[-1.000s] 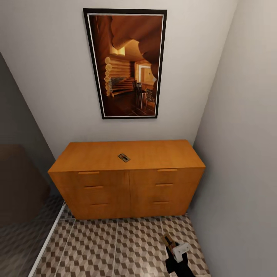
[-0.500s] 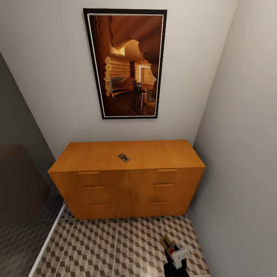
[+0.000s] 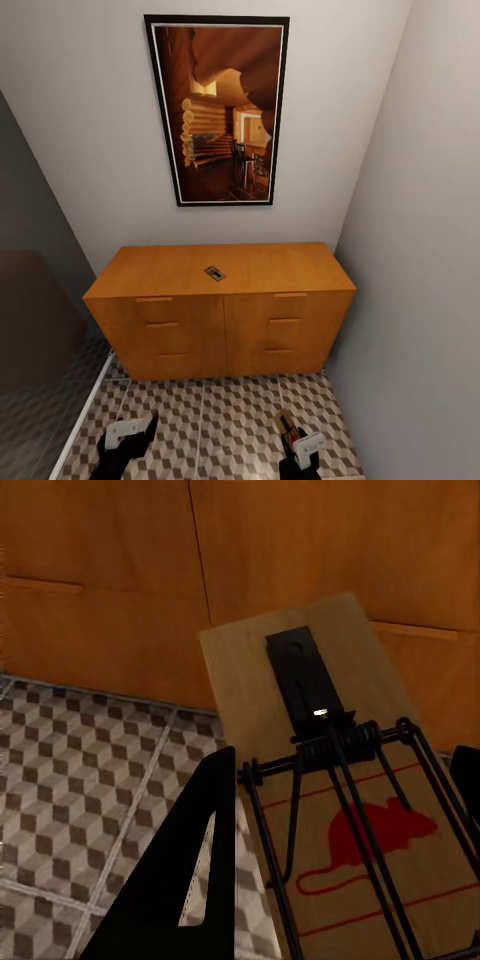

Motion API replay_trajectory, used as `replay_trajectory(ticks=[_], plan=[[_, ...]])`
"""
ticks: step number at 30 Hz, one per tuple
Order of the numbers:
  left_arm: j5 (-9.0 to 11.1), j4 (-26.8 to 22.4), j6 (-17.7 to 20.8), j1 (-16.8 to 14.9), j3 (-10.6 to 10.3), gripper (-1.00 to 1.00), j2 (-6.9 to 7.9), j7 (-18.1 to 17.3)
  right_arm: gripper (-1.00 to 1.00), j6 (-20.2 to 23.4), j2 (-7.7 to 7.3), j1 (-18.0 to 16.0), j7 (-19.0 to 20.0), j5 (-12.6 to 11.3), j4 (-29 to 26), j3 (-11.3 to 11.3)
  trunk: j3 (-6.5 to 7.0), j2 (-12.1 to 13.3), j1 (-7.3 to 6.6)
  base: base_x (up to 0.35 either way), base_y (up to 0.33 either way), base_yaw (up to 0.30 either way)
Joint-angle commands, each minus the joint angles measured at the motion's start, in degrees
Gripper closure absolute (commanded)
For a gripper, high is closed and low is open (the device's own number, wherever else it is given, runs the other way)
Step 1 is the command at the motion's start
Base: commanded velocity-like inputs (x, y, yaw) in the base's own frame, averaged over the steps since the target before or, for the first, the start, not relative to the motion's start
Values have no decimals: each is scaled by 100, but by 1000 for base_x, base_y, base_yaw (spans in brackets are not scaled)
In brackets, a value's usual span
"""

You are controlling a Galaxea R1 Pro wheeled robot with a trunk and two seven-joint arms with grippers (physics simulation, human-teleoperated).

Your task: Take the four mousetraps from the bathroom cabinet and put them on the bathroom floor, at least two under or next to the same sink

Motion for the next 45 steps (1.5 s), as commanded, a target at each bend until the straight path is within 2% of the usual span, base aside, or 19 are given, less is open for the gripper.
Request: replay_trajectory(ticks=[1, 5, 9, 12, 13, 14, 17, 19, 20, 21, 22, 24, 26, 28, 33, 38, 41, 45], plan=[[48, -69, 34, 0, 19, -100, -7, -53, 100, -14, 12, -6, 12, -56, 6, 34, -10, -10, 3, 0, 0, 0], [48, -488, 272, -5, 19, -100, -6, -43, 100, -5, 47, -5, -25, -52, 6, 33, -10, -10, 3, 0, 0, 0], [44, -1074, 1003, -34, 19, -100, 1, -38, 100, -2, 55, -5, -78, -56, 8, 33, -10, -10, 3, 0, 0, 0], [38, -1655, 1887, -129, 19, -100, -5, -31, 100, -2, 58, -5, -107, -56, 8, 33, -10, -10, 3, 0, 0, 0], [36, -1773, 2079, -170, 18, -100, -10, -31, 100, -2, 58, -5, -110, -57, 9, 33, -10, -10, 3, 0, 0, 0], [33, -1996, 2468, -268, 15, -100, -33, -29, 100, -2, 58, -5, -116, -57, 8, 33, -10, -10, 3, 0, 0, 0], [22, -2275, 3221, -514, -7, -100, -137, -28, 100, -2, 58, -5, -121, -57, 9, 33, -10, -10, 3, 0, 0, 0], [-14, -2380, 3850, -746, -147, -100, -216, -24, 100, -2, 59, -5, -124, -57, 7, 33, -10, -10, 3, 0, 0, 0], [-57, -2401, 4067, -813, -290, -100, -237, -22, 100, -2, 59, -5, -124, -57, 7, 33, -10, -10, 3, 0, 0, 0], [-84, -2402, 4146, -837, -375, -100, -243, -18, 100, -2, 59, -5, -124, -57, 6, 33, -10, -10, 3, 0, 0, 0], [-143, -2387, 4261, -871, -559, -100, -250, -7, 100, -2, 59, -5, -125, -57, 6, 33, -10, -10, 3, 0, 0, 0], [-199, -2371, 4333, -893, -757, -100, -241, 2, 100, -2, 57, -5, -125, -57, 6, 33, -10, -10, 3, 0, 0, 0], [-277, -2345, 4390, -916, -1068, -100, -218, 7, 100, -2, 55, -4, -125, -57, 6, 33, -10, -10, 3, 0, 0, 0], [-304, -2326, 4366, -923, -1186, -100, -194, 3, 100, 0, 52, -4, -125, -57, 6, 33, -10, -10, 3, 0, 0, 0], [-331, -2397, 4201, -930, -1256, -100, -132, 6, 100, 5, 45, -5, -125, -61, 6, 32, -10, -10, 3, 0, 0, 0], [-339, -2441, 4129, -931, -1253, -100, 3, -2, 100, 13, 43, -5, -125, -64, 6, 33, -10, -10, 3, 0, 0, 0], [-341, -2451, 4099, -931, -1240, -100, 25, -4, 100, 15, 42, -5, -125, -65, 6, 33, -10, -10, 3, 0, 0, 0], [-337, -2456, 3842, -931, -1232, -100, 37, 1, 100, 18, 41, -5, -125, -65, 6, 33, -10, -10, 3, 0, 0, 0]])
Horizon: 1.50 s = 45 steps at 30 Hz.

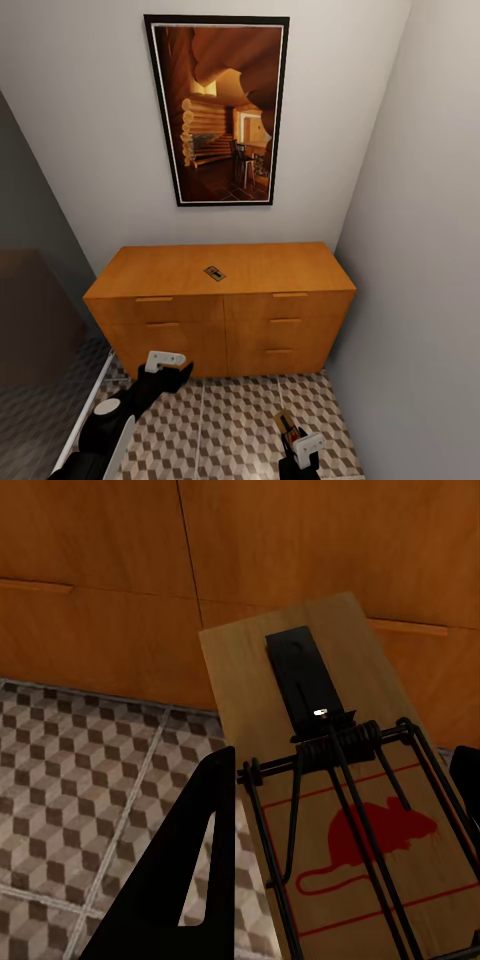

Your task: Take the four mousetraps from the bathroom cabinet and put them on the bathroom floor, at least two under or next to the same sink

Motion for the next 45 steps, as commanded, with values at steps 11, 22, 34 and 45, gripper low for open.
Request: replay_trajectory(ticks=[11, 22, 34, 45], plan=[[16, -9, -410, -4, 16, -100, 1, -9, 100, -19, -1, -5, 18, -48, 5, 43, -12, -12, 3, 0, 0, 0], [22, -9, -457, -4, -1, -100, 2, -7, 100, -20, -1, -5, 18, -43, 5, 43, -12, -12, 3, 0, 0, 0], [27, -9, -460, -4, -12, -100, 2, -10, 100, -21, 2, -5, 20, -45, 5, 43, -12, -12, 3, 0, 0, 0], [37, -8, -460, -4, -17, -100, -7, -9, 100, -19, 2, -5, 18, -43, 5, 43, -12, -12, 3, 3, 0, 0]])
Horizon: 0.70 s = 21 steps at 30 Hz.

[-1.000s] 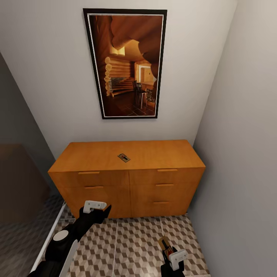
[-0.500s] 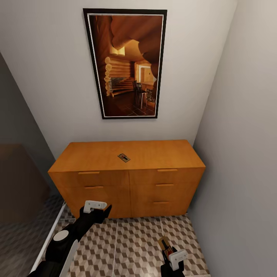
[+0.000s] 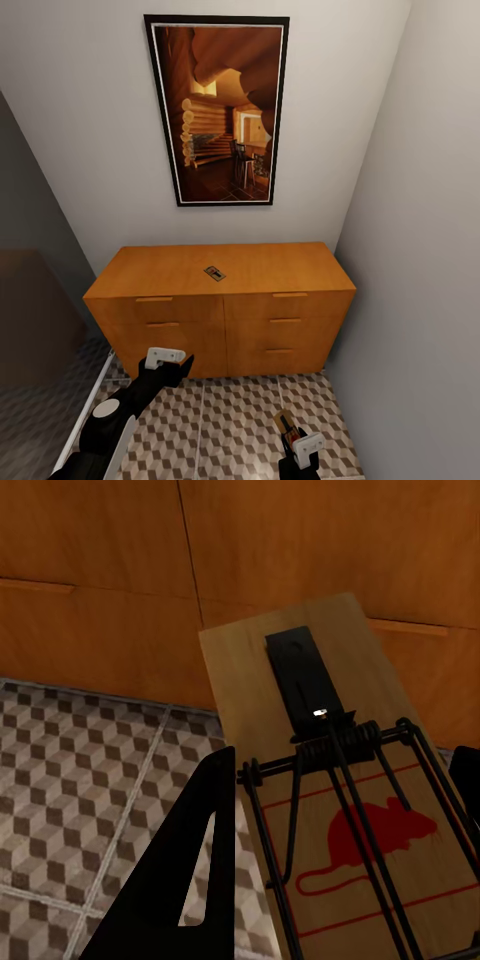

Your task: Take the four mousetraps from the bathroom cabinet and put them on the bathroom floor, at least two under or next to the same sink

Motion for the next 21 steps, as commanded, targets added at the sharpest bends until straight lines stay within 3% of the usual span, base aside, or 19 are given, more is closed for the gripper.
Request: replay_trajectory(ticks=[1, 21], plan=[[16, -6, 37, -4, 6, -100, -3, -17, 100, -17, -1, -5, 19, -50, 5, 43, -12, -12, 4, 40, 0, 0], [17, -7, 30, -4, -3, -100, -3, -25, 100, -11, -3, -6, 19, -49, 5, 43, -12, -12, 4, 81, 0, 0]])
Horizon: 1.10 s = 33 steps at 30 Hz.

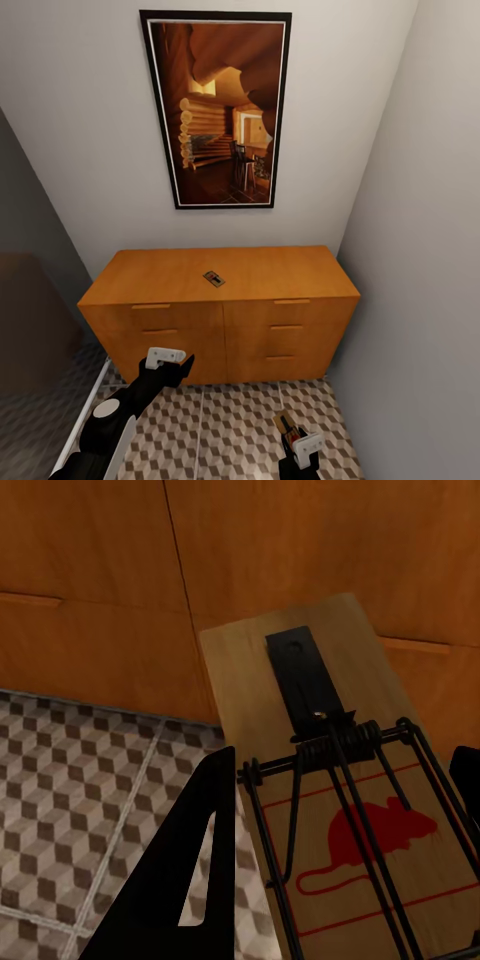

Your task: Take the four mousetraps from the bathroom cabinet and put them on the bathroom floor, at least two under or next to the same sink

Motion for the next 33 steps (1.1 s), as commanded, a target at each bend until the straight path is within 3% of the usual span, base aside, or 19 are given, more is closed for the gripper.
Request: replay_trajectory(ticks=[1, 5, 14, 19, 23, 28, 30, 33], plan=[[14, -8, 37, -4, 6, -100, -3, -17, 100, -18, -1, -5, 19, -51, 5, 43, -12, -12, 4, 30, 0, 0], [11, -9, -9, -4, 14, -100, -3, -19, 100, -18, 1, -5, 19, -50, 10, 43, -12, -12, 4, 13, 0, 0], [8, 9, -585, -4, -15, -100, -20, -2, 100, -18, 2, -5, 19, -50, 13, 43, -12, -12, 4, 2, 0, 0], [4, 59, -603, -4, 6, -100, -177, 10, 100, -18, 12, -5, 19, -50, 11, 43, -12, -12, 4, 0, 0, 0], [-39, 53, -326, -55, 12, -100, -331, 163, 100, -18, 26, -5, 24, -50, 13, 44, -12, -12, 4, 0, 0, 0], [-68, 136, 613, -642, 12, -100, -585, 900, 100, -18, 28, -5, 27, -52, 14, 44, -12, -12, 4, 0, 0, 0], [-67, 492, 1143, -1210, 9, -100, -658, 1200, 100, -18, 28, -5, 27, -53, 12, 43, -12, -12, 4, 0, 0, 0], [-59, 1123, 1431, -1927, 7, -100, -697, 1342, 100, -18, 27, -5, 27, -51, 12, 47, -12, -12, 4, 0, 0, 0]])
